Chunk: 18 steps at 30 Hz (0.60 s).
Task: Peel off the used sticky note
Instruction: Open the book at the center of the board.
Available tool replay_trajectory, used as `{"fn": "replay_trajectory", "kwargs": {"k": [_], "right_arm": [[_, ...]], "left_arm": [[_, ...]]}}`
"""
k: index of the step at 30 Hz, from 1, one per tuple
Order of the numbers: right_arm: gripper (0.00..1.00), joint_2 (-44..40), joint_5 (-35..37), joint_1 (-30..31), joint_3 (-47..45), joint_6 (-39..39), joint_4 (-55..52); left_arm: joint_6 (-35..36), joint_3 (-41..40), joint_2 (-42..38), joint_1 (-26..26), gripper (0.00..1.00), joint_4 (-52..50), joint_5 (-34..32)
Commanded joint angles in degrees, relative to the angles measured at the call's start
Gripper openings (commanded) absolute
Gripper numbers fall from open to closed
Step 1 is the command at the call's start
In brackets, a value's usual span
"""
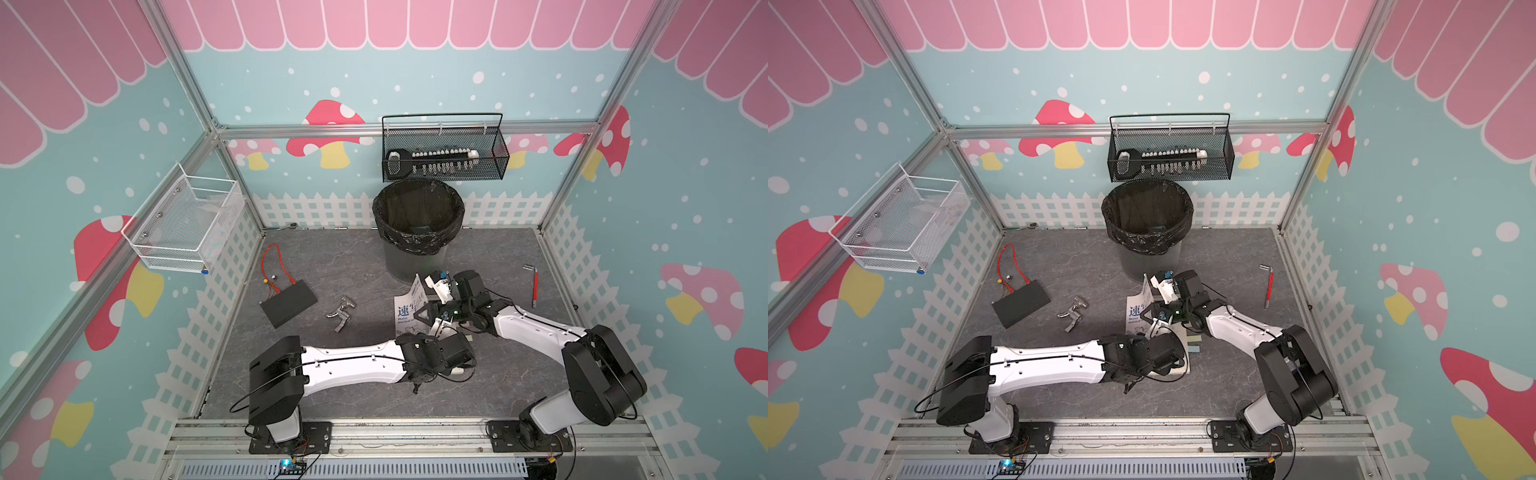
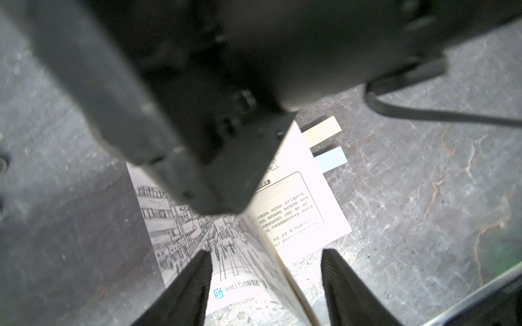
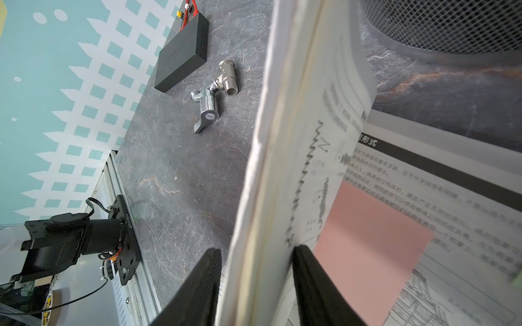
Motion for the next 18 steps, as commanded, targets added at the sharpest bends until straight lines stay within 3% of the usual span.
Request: {"fn": "replay_trajectory", "kwargs": {"k": [1,6,12,15,18], "right_arm": [[0.46,0.9,-0.3,0.5,1.0,-0.9,1.2],[0.46,1.0,-0.3,0.5,1.1,-1.0,1.2],[0.51,0.3,1.5,0.5,1.3,-0.5,0.9],[0.63,-1.4,5.1,0.4,1.9,0.3,-0.2],[0.81,-4.2,8.7,0.4,2.5,1.6,-0.8]], "left_arm": [[-2.3,1.4,1.2,-0.3,0.37,-2.3,-3.2],[-2.7,1.8,2.6,-0.3,0.0,-2.4,-3.9],[-3.8,0.4,1.2,-0.3,0.0,-2.9,-5.9],[-4.8,-1.1,-0.8,-0.3,0.0,-3.1,-7.0],[-5.8,-2.9,-2.8,-0.2,0.0,-3.0,-8.0]]}}
